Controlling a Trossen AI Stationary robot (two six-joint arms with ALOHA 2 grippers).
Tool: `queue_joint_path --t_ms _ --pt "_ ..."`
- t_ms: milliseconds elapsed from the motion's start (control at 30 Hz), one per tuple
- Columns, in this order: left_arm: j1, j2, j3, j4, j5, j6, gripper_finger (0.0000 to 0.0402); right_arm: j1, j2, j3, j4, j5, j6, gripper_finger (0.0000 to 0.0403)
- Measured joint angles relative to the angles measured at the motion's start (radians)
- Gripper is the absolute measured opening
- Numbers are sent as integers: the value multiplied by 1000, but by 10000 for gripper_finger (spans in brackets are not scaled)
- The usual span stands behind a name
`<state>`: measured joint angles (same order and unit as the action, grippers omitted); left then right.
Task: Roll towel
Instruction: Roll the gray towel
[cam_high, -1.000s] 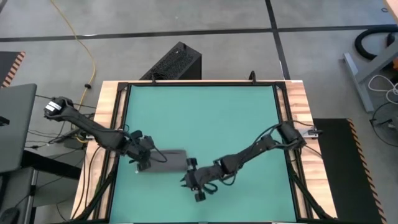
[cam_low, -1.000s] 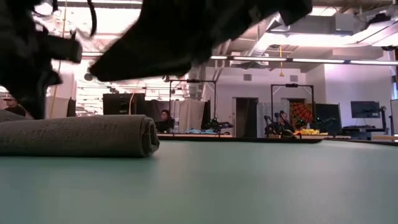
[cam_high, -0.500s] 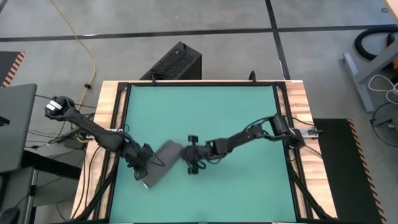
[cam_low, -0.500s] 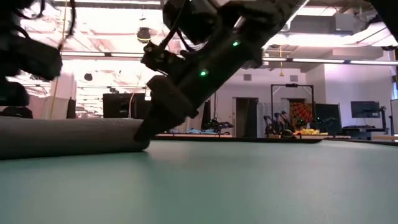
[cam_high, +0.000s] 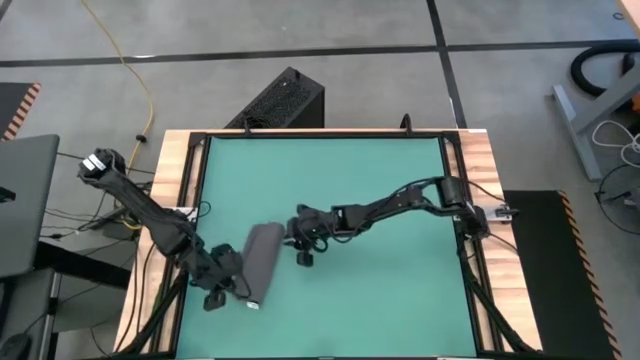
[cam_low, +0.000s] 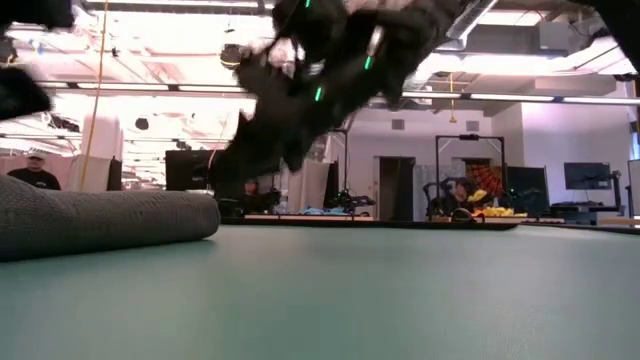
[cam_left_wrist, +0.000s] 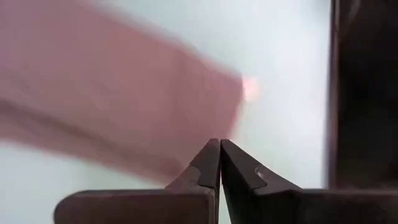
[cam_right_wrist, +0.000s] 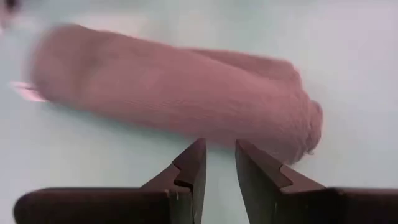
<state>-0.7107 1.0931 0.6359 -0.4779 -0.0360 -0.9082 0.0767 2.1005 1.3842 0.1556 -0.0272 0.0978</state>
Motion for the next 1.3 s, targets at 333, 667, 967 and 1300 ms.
queue_joint_path --t_ms 333,667,967,1300 --pt "243 147 31 180 -142 498 0 177 -145 3 -264 225 3 111" --pt "594 389 126 193 113 761 0 295 -146 2 -433 359 63 111" --pt "591 373 140 -110 39 710 0 350 -190 -173 -452 505 191 111" --pt "499 212 138 -122 -19 642 0 371 -362 -369 -375 506 368 111"
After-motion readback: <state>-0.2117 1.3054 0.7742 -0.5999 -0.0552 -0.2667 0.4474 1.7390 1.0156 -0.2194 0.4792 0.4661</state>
